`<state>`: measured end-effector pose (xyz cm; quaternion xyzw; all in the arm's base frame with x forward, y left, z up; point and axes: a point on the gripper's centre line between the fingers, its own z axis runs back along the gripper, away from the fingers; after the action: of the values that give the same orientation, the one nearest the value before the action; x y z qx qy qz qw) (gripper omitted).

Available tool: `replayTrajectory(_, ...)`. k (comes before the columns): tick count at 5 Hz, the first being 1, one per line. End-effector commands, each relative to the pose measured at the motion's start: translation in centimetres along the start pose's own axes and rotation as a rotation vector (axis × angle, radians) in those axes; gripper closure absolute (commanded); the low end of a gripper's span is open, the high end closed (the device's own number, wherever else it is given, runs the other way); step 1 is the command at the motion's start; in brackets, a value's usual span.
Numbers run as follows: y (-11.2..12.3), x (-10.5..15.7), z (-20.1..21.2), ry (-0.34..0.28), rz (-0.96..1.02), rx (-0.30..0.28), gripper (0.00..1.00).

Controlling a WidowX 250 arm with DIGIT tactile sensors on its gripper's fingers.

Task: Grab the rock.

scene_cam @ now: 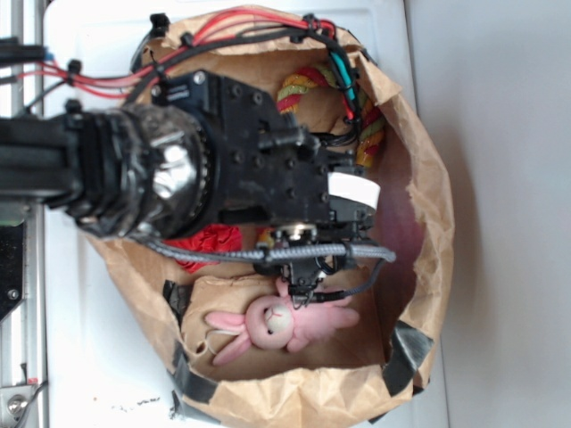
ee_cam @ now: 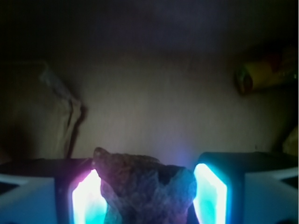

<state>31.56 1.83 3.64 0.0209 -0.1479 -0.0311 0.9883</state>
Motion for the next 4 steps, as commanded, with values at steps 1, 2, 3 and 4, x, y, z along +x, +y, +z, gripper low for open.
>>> replayTrajectory(1,1.9,2.6,8.8,-0.045,0.069,-0.073,1.00)
replayTrajectory(2,2.8,3.0,12.3,-0.003,0.099,-0.070,1.00)
replayTrajectory(3,3.7,2.8,14.0,0.031,0.139,0.012,1.00)
replayTrajectory(4,4.1,2.1,14.5,0.018,0.181,0.120,1.00)
